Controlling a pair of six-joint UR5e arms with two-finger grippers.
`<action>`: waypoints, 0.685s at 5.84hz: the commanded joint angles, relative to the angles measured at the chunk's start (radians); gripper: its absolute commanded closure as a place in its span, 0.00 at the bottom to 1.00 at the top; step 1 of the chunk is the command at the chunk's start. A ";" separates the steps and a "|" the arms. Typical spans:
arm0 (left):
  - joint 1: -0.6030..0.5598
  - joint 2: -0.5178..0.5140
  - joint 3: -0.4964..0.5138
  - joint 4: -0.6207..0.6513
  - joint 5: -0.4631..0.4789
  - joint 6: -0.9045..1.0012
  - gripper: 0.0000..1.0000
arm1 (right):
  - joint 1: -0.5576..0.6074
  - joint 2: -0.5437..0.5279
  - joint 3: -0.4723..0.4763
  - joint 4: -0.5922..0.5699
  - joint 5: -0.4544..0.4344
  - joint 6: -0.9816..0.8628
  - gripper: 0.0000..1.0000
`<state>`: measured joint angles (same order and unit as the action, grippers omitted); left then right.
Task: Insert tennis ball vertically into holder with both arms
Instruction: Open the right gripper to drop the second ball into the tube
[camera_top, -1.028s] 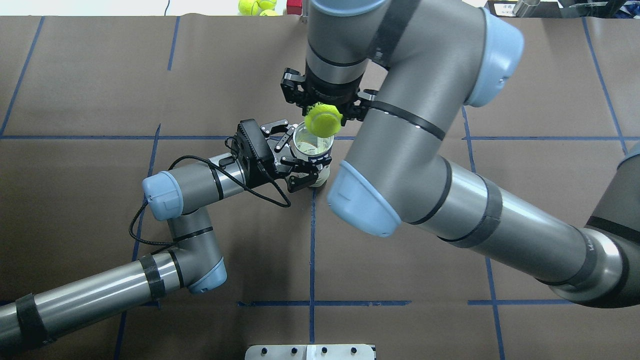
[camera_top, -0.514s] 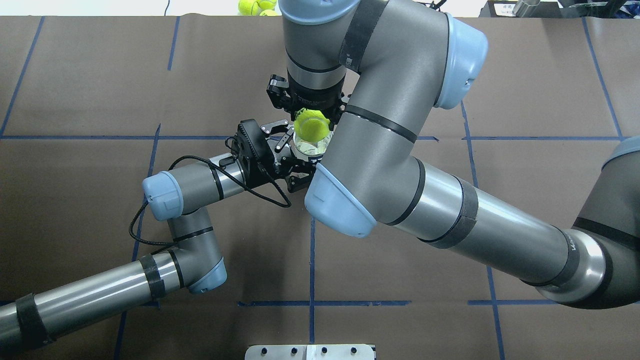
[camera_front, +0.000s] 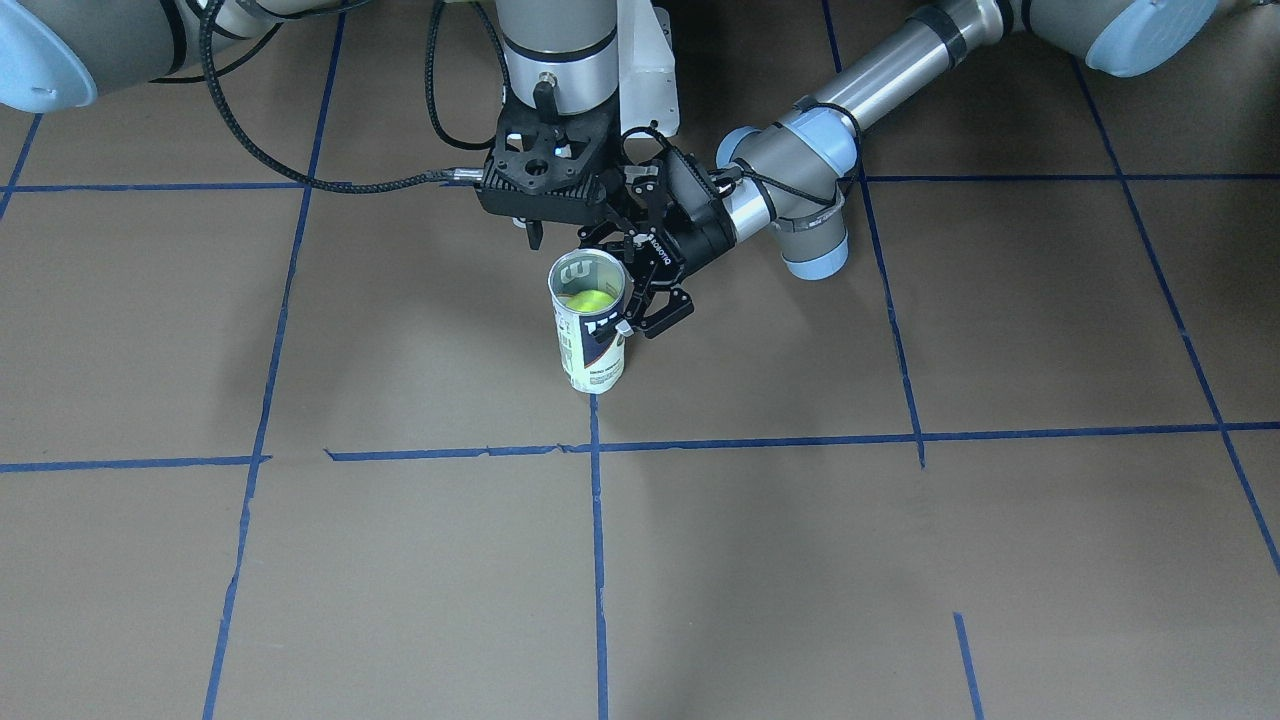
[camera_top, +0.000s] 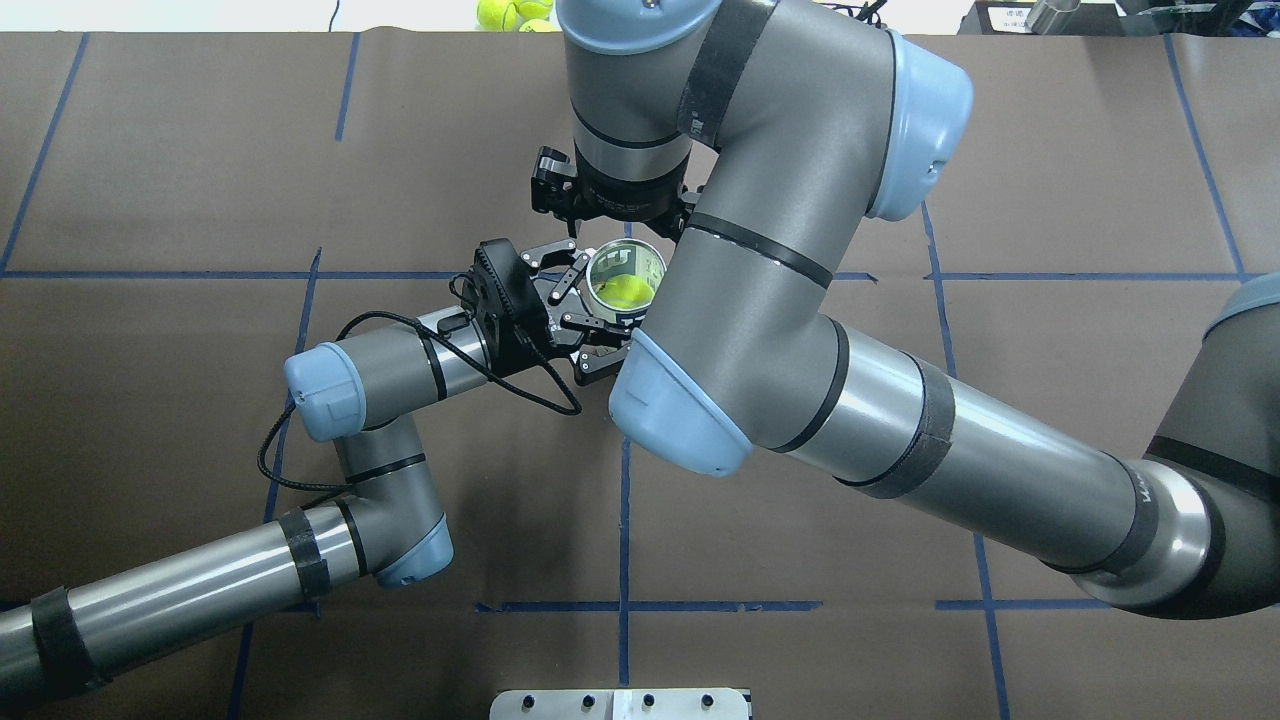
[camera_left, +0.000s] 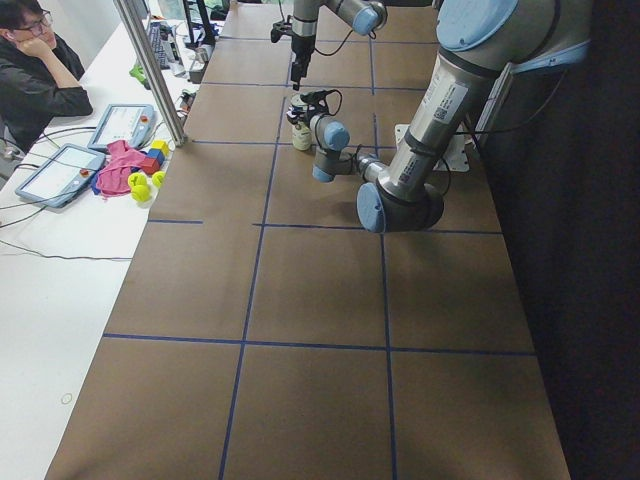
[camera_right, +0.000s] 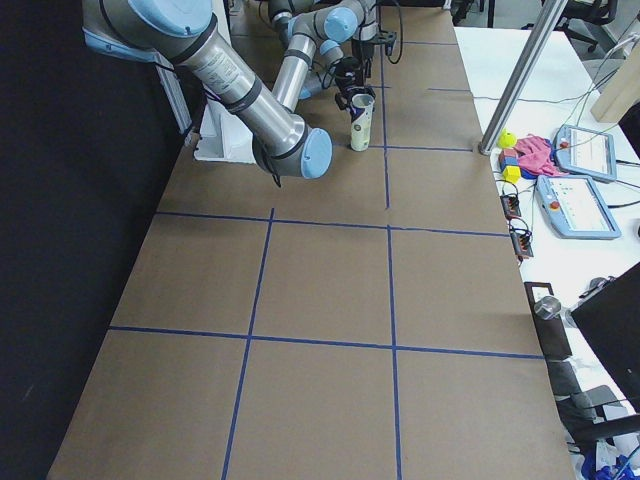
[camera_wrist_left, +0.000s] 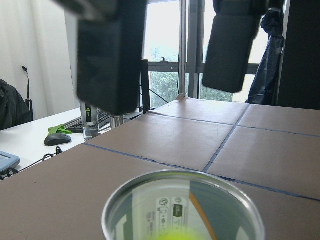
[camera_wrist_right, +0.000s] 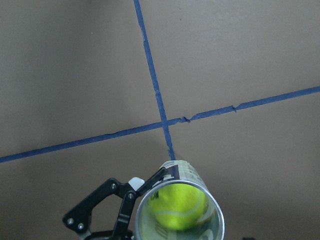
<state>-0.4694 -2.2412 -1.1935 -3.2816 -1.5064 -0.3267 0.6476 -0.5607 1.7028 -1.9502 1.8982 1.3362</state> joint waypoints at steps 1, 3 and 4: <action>0.000 0.000 0.000 -0.001 0.000 0.000 0.23 | 0.001 0.001 0.003 0.000 0.005 -0.027 0.00; -0.002 -0.003 -0.011 -0.004 0.002 -0.035 0.17 | 0.070 -0.051 0.027 0.002 0.089 -0.151 0.00; -0.005 0.000 -0.017 -0.006 0.003 -0.069 0.08 | 0.113 -0.127 0.088 0.002 0.138 -0.231 0.00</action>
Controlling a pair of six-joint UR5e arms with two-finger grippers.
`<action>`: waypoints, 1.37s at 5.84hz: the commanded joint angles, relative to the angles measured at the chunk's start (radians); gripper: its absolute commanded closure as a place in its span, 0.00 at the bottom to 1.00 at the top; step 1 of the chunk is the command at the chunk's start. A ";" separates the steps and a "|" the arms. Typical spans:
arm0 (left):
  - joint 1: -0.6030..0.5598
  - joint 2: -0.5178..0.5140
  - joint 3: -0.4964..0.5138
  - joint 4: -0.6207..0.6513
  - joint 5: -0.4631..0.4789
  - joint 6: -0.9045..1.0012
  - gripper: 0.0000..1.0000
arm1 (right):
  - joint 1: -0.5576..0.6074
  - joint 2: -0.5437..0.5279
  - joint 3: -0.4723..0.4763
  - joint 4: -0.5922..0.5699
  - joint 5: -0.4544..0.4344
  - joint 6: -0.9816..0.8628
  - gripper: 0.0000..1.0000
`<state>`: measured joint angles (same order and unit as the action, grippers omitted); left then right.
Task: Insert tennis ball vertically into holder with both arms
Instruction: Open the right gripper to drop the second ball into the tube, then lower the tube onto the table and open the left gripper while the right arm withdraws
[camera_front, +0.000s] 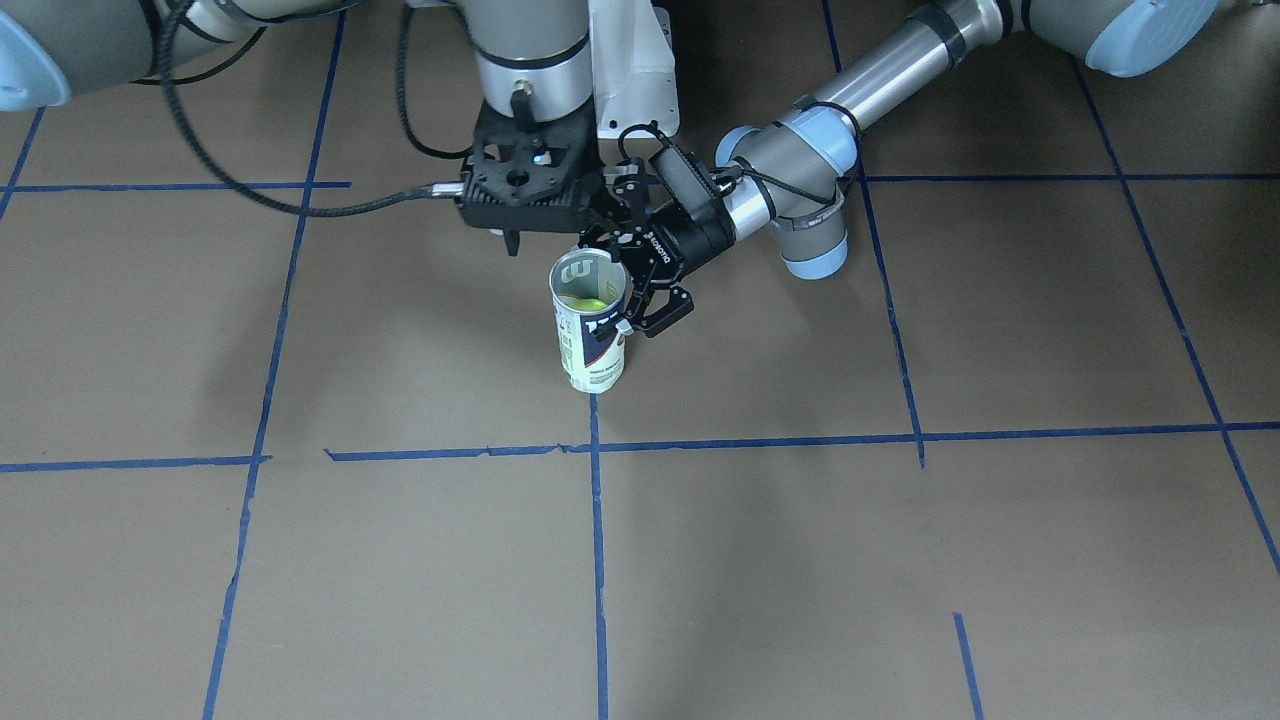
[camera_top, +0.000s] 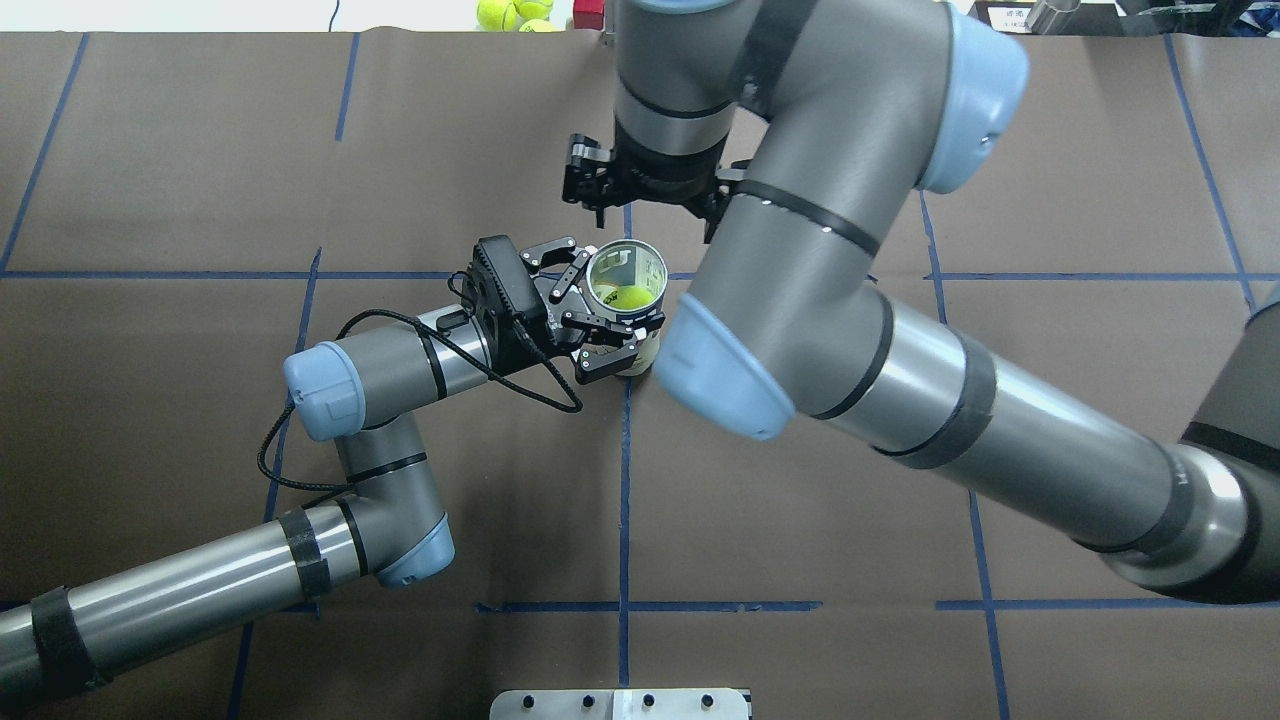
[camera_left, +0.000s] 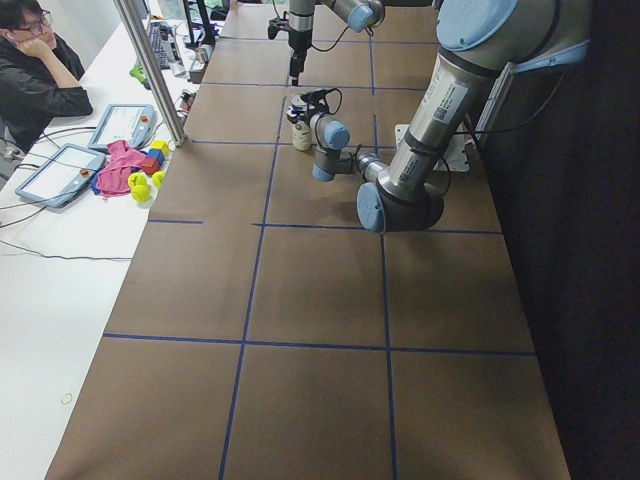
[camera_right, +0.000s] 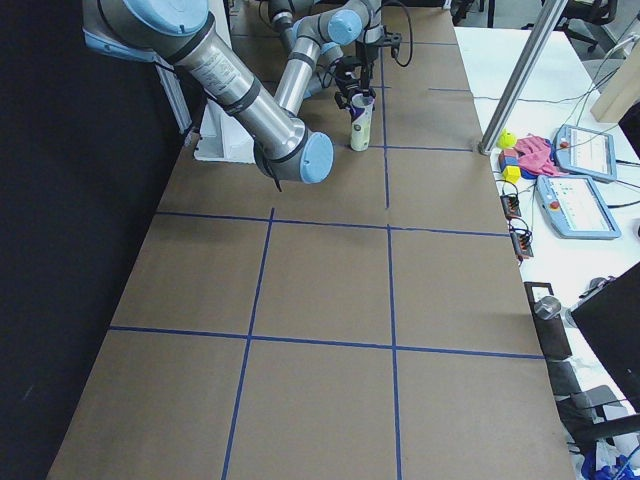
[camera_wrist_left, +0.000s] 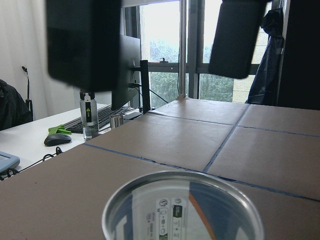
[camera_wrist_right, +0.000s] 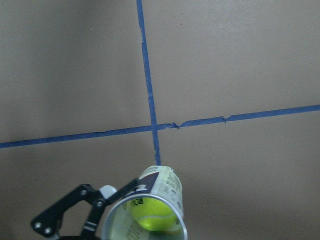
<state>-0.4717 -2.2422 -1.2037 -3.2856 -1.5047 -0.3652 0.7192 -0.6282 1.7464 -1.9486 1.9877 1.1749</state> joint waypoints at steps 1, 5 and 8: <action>-0.008 0.000 -0.011 -0.002 0.000 -0.031 0.03 | 0.071 -0.114 0.079 0.002 0.052 -0.134 0.00; -0.060 0.004 -0.108 0.017 0.009 -0.040 0.00 | 0.216 -0.339 0.137 0.011 0.074 -0.490 0.00; -0.126 0.049 -0.140 0.119 0.004 -0.040 0.00 | 0.427 -0.667 0.154 0.238 0.216 -0.824 0.00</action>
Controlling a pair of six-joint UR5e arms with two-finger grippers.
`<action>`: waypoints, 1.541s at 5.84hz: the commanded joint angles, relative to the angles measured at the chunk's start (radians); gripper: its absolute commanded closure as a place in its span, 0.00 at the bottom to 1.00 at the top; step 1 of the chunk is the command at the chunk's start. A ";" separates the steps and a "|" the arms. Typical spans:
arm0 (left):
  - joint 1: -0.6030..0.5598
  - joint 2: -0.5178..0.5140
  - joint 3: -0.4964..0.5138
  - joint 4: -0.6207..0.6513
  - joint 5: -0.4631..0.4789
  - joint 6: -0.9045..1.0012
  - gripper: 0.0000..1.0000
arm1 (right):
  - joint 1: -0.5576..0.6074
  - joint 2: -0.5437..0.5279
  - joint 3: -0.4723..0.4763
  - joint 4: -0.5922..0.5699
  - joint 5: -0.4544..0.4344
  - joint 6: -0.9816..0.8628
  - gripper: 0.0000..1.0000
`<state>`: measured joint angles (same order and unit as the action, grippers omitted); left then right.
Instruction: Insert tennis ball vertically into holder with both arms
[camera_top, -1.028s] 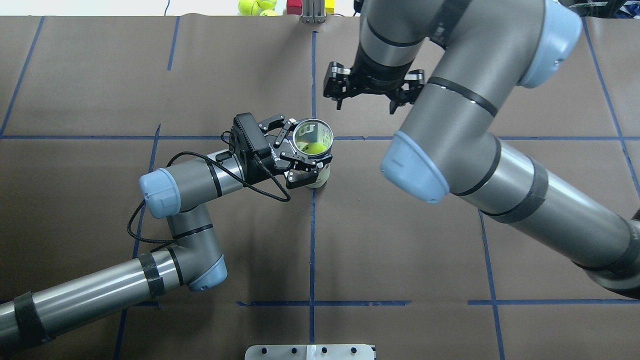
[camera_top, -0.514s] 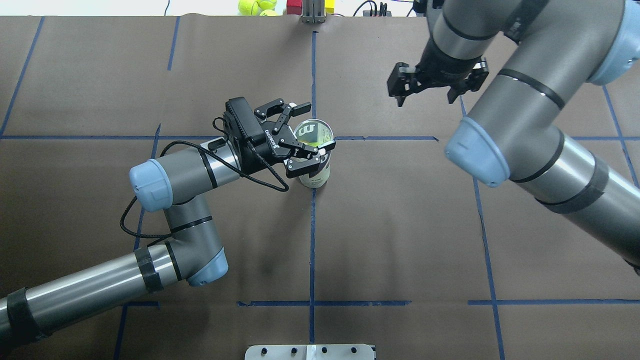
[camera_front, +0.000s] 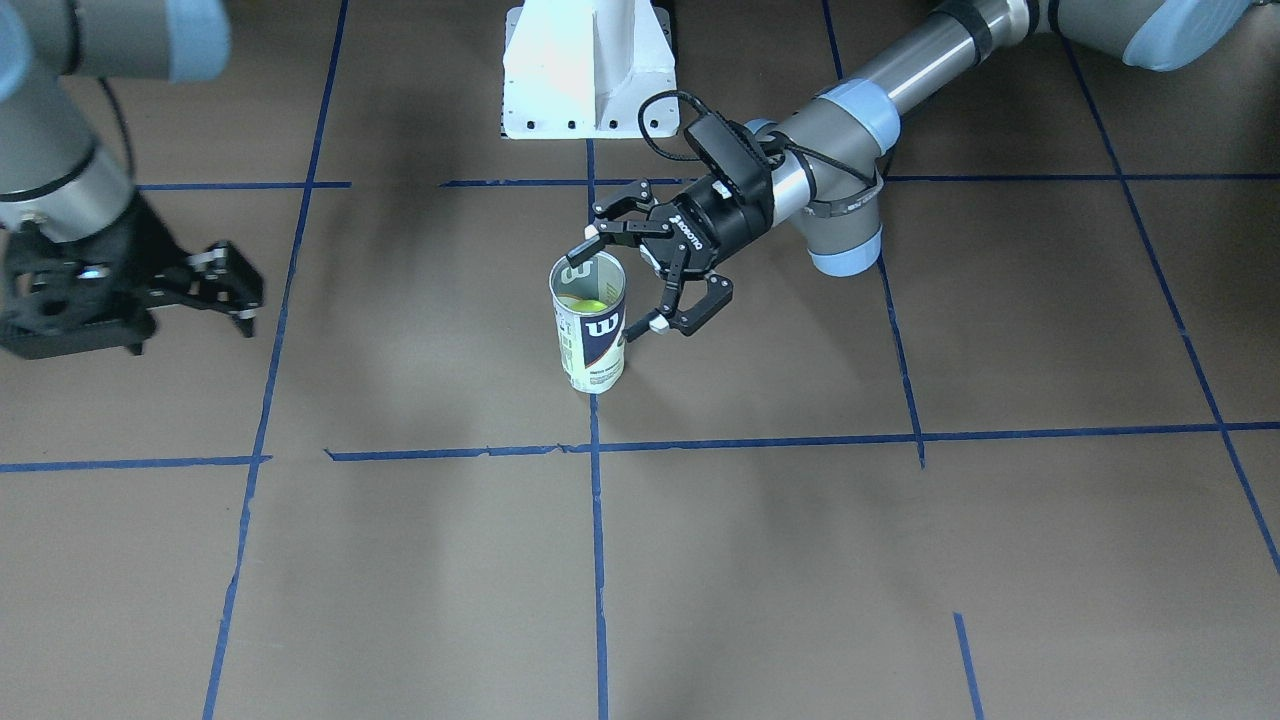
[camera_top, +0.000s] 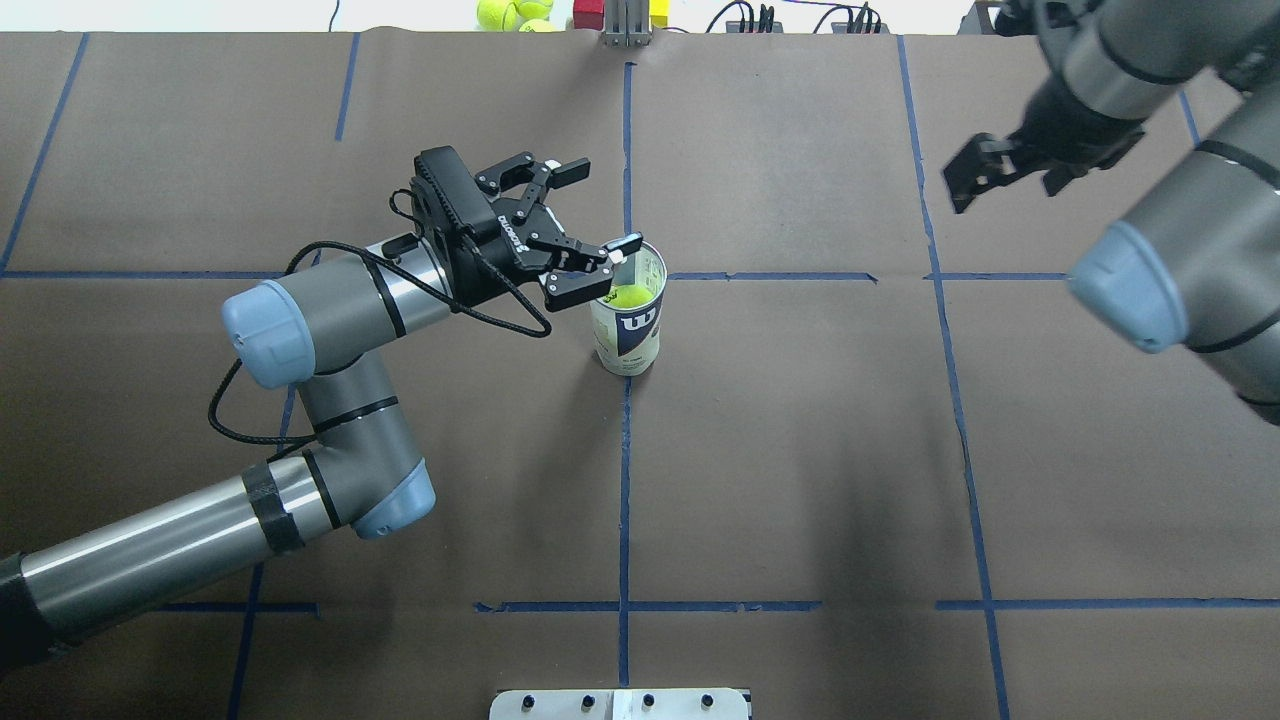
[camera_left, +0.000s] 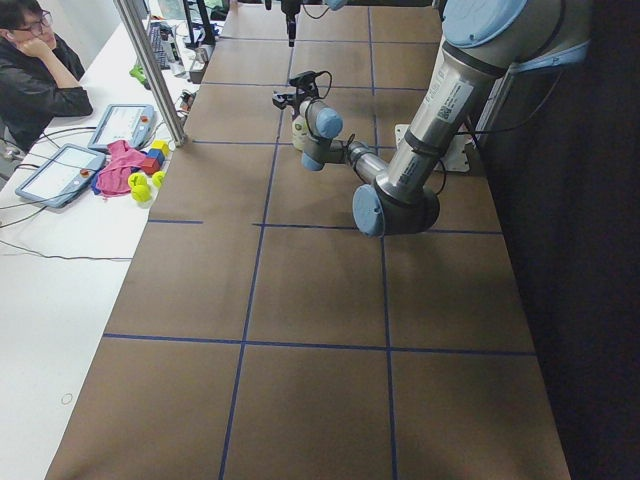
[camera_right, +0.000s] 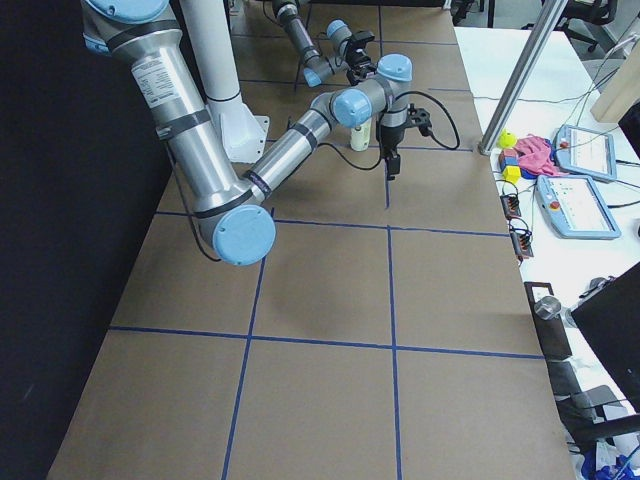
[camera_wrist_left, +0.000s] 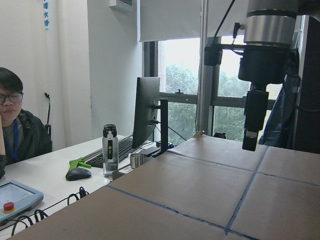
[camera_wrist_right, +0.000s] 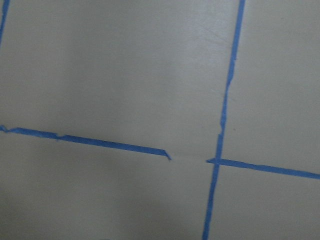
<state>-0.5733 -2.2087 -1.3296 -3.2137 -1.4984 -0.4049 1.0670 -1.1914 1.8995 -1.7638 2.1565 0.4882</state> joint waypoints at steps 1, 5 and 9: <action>-0.045 0.017 -0.014 0.075 -0.006 -0.008 0.00 | 0.170 -0.176 -0.003 0.052 0.089 -0.298 0.00; -0.329 0.150 -0.066 0.432 -0.405 -0.091 0.00 | 0.453 -0.422 -0.051 0.053 0.151 -0.796 0.00; -0.654 0.242 -0.065 0.917 -0.780 -0.089 0.00 | 0.535 -0.514 -0.051 0.053 0.169 -0.847 0.00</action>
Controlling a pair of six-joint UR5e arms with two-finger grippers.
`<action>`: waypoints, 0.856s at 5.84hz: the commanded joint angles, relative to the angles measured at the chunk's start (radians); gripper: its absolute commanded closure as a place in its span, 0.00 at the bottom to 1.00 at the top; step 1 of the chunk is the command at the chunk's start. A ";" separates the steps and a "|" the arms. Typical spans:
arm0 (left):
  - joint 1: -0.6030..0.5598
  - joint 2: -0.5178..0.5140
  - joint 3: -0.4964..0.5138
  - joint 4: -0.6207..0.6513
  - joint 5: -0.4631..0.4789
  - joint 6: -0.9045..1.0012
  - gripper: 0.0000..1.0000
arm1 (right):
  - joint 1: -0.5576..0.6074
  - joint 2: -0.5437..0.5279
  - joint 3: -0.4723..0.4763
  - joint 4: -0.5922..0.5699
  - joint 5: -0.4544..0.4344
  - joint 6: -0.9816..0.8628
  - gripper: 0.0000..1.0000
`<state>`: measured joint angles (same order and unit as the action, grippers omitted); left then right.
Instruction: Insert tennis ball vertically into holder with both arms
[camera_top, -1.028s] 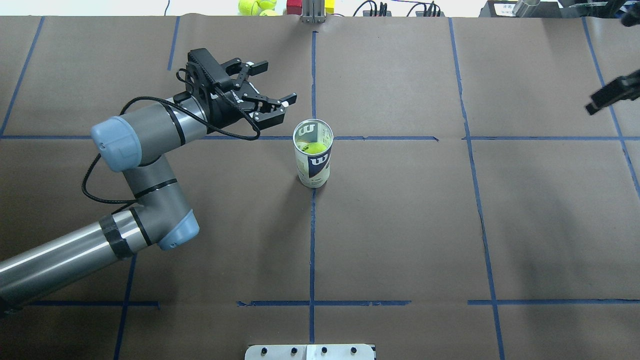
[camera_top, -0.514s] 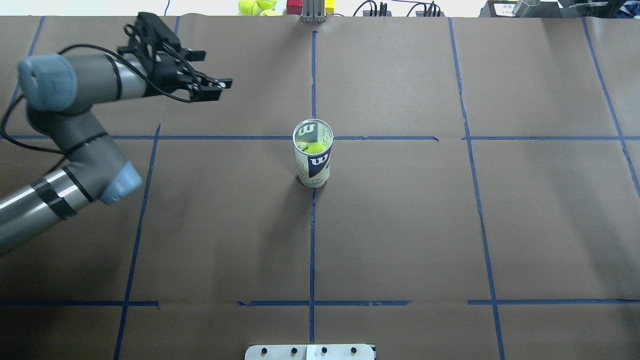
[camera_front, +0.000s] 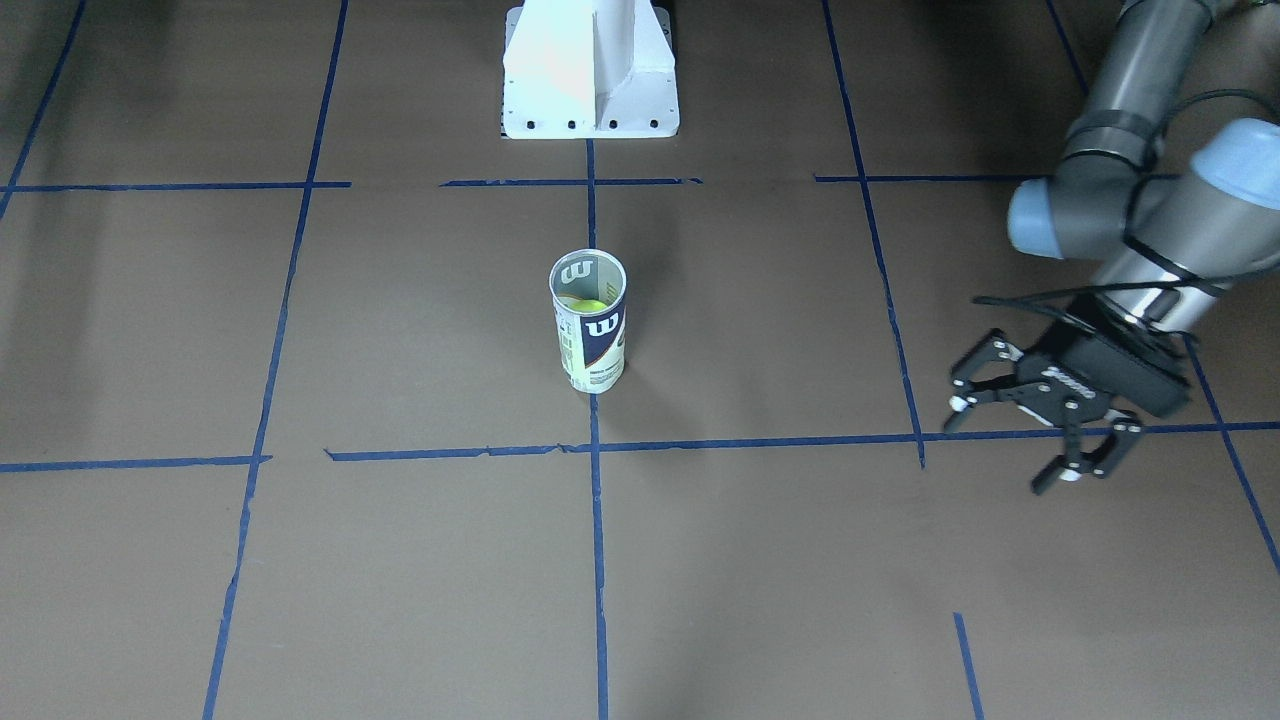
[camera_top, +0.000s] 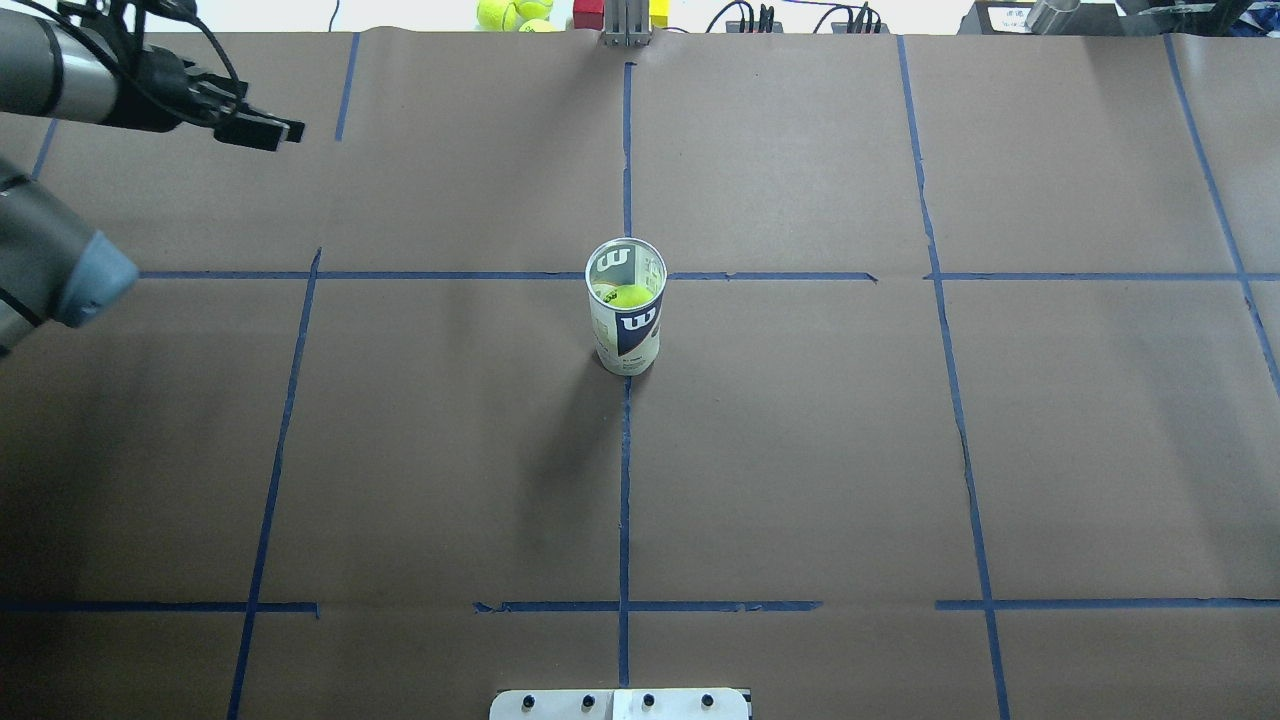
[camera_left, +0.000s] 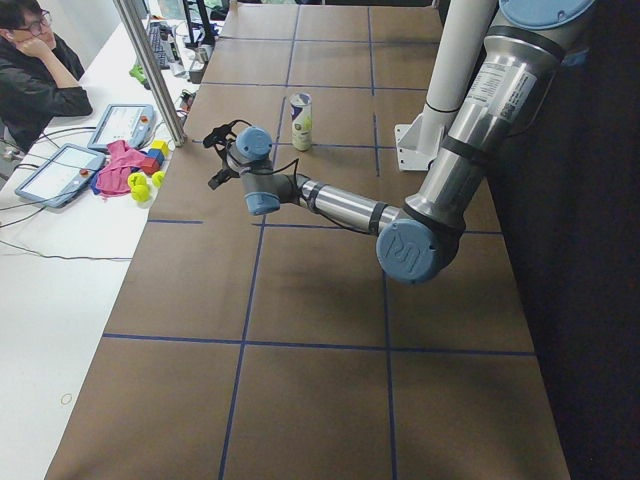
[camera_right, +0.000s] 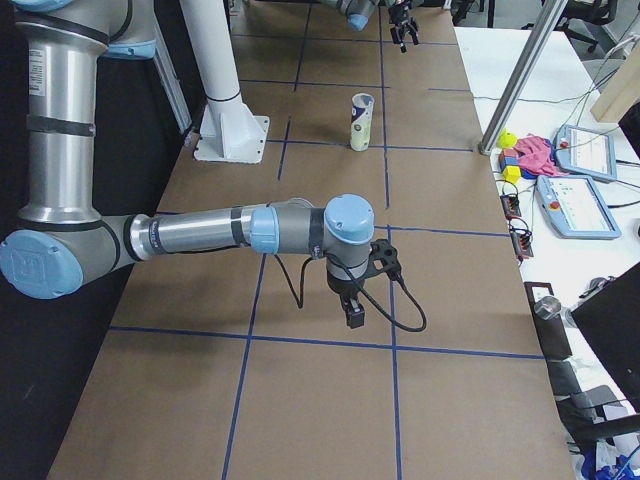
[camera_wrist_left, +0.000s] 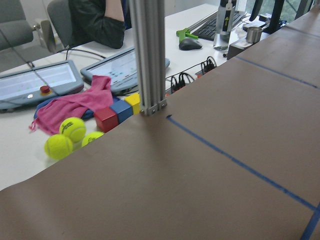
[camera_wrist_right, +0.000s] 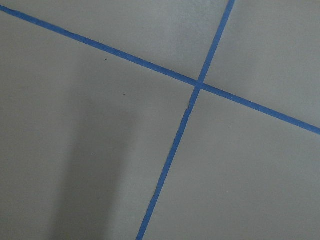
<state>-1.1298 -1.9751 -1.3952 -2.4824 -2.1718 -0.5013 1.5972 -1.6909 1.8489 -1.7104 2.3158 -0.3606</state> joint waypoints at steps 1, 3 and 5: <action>-0.131 0.040 0.007 0.247 -0.152 0.103 0.00 | 0.003 -0.018 -0.011 0.000 0.011 0.002 0.00; -0.272 0.137 -0.055 0.585 -0.191 0.439 0.00 | 0.003 -0.016 -0.022 0.002 0.011 0.002 0.00; -0.386 0.142 -0.070 0.896 -0.181 0.671 0.00 | 0.003 -0.018 -0.022 0.002 0.011 0.002 0.00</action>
<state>-1.4507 -1.8384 -1.4530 -1.7439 -2.3564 0.0740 1.6000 -1.7084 1.8275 -1.7089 2.3270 -0.3589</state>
